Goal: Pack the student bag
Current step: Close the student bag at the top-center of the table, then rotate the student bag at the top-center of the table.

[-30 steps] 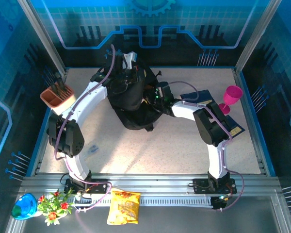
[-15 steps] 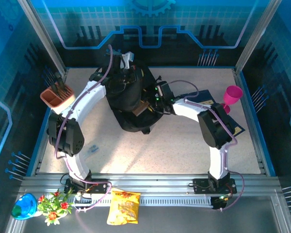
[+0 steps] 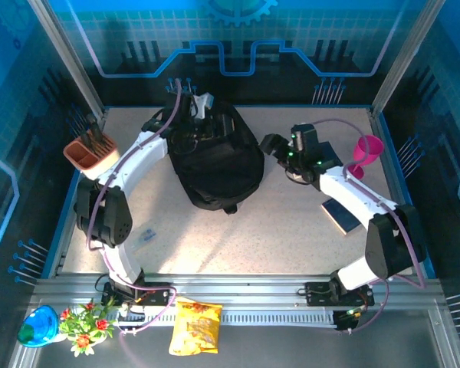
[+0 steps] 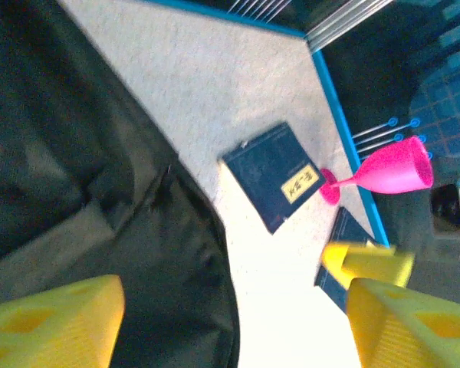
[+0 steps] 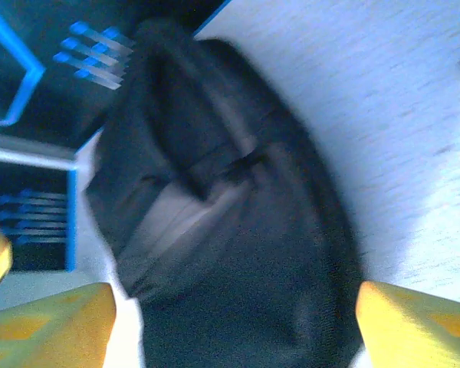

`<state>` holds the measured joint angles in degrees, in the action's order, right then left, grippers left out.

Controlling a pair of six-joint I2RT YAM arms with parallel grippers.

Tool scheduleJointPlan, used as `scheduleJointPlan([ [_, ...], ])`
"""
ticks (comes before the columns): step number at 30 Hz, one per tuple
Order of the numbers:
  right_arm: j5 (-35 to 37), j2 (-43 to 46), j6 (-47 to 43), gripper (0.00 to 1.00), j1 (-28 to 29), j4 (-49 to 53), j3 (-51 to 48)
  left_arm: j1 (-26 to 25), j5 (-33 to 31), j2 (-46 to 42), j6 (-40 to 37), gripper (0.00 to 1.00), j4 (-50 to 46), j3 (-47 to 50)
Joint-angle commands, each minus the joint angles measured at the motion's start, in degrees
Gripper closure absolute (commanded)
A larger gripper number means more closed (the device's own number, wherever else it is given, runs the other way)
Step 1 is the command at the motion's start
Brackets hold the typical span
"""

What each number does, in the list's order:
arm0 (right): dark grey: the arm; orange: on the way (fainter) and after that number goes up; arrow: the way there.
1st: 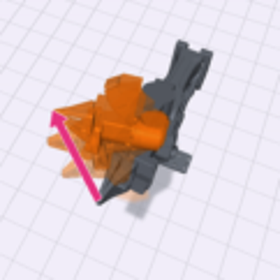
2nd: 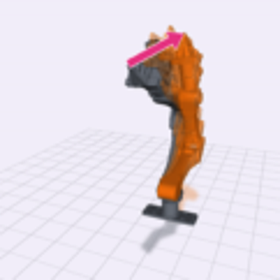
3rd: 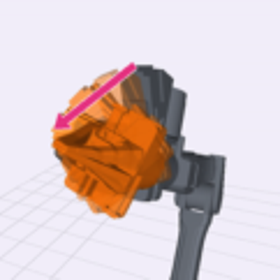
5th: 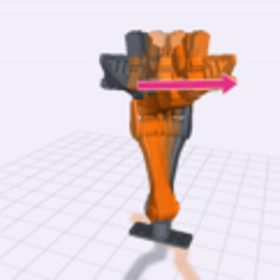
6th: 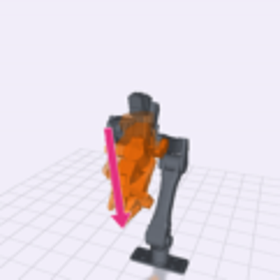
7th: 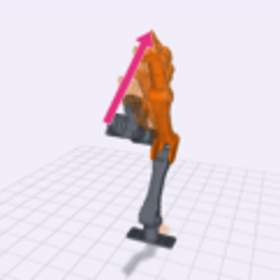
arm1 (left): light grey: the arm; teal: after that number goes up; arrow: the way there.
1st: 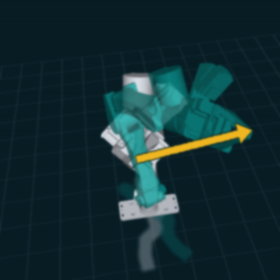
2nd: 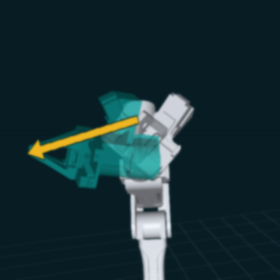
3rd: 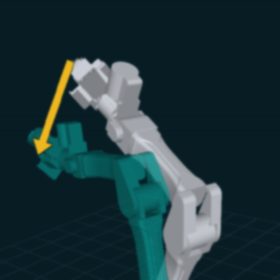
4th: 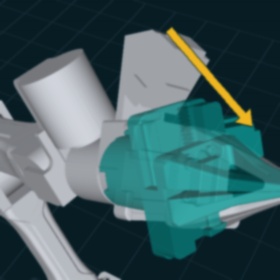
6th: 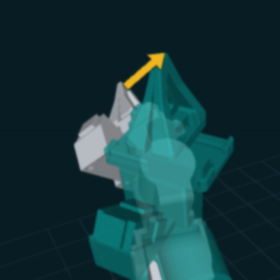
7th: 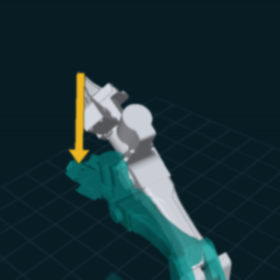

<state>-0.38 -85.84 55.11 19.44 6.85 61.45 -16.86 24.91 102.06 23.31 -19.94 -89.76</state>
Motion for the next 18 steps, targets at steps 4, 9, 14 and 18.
scheduleJointPlan([
  [4,1.9,-5.7,-8.7,0.15,-7.7,8.8,4.3,0.6,-3.4,-1.5,1.6,0.18,-0.4,7.5],
  [9,-0.2,-16.8,-12.3,0.16,-9.7,11.6,13.9,0.7,-8.7,4.4,5.9,0.22,-2.1,8.6],
  [14,1.1,-26.5,-13.2,0.18,-10.0,14.9,23.1,1.2,-14.0,7.1,7.3,0.24,-2.1,10.3],
  [18,1.7,-32.9,-13.6,0.18,-10.1,17.8,29.5,3.3,-18.4,7.0,11.2,0.22,-3.2,13.3],
])
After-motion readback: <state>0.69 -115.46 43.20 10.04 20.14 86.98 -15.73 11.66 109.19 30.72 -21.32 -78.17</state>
